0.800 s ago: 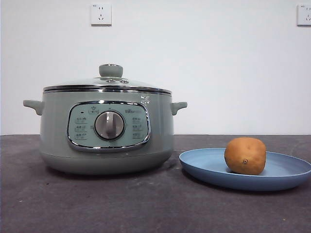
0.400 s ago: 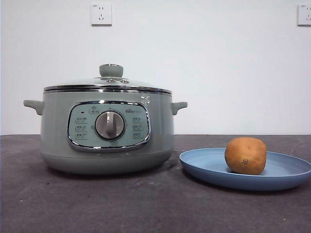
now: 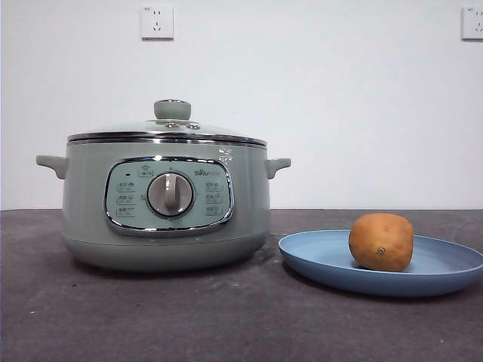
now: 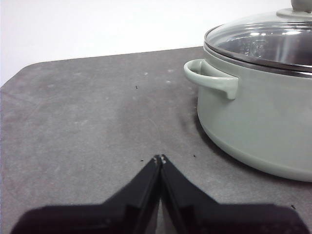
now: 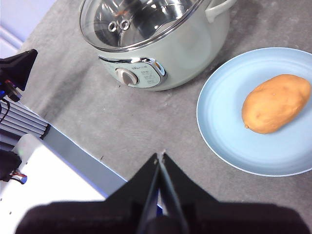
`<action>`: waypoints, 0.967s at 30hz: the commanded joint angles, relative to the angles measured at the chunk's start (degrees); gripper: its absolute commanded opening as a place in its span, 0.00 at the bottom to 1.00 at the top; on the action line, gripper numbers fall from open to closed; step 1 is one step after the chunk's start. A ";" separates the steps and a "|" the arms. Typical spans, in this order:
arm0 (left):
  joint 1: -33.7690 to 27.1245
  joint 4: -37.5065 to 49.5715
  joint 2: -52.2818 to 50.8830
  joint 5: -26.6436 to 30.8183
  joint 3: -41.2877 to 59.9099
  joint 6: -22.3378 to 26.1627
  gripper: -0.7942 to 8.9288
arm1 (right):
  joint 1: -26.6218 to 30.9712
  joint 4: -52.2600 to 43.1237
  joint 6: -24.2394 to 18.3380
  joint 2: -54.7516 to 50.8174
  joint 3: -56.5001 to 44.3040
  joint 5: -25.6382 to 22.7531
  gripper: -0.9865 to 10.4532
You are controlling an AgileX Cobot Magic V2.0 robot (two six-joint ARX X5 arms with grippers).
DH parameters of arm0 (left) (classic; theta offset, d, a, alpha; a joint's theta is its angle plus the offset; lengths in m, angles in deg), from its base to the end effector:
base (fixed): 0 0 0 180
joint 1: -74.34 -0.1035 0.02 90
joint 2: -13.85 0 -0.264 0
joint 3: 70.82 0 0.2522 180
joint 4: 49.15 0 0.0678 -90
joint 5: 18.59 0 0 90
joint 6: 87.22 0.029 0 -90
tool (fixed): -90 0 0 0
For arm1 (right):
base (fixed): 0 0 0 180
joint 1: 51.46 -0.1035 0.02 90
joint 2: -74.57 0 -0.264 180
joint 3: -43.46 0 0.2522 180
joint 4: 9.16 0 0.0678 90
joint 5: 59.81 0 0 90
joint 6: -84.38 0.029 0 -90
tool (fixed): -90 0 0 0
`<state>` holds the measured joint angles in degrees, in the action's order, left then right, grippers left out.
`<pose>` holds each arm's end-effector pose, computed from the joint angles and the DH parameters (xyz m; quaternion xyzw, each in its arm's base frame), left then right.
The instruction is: Take the potato out from the steamer,put the potato on the plate,close the lid
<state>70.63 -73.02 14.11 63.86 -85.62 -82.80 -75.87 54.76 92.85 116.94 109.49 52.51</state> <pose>0.0954 0.0024 0.1524 0.0304 0.0796 -0.0365 0.9957 0.1122 0.0630 0.3215 0.0574 0.3707 0.3459 0.8600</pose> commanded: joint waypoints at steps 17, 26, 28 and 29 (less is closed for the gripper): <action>-0.15 0.15 -0.15 -0.11 0.90 -0.35 0.08 | 4.13 -9.31 -4.92 -3.93 -2.05 -7.37 0.09; -0.15 0.15 -0.15 -0.04 0.90 -0.35 0.08 | 15.96 -32.89 -4.48 -20.52 -22.47 -9.33 0.09; -0.15 0.15 -0.15 -0.07 0.90 -0.35 0.08 | 17.64 -37.97 -4.13 -24.26 -27.74 -9.18 0.09; -0.17 0.15 -0.15 -0.04 0.90 -0.35 0.08 | 18.25 -39.87 -3.85 -26.08 -30.25 -9.27 0.09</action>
<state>70.63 -73.02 14.11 63.84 -85.62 -82.80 -57.84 16.90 88.90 92.24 82.01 43.40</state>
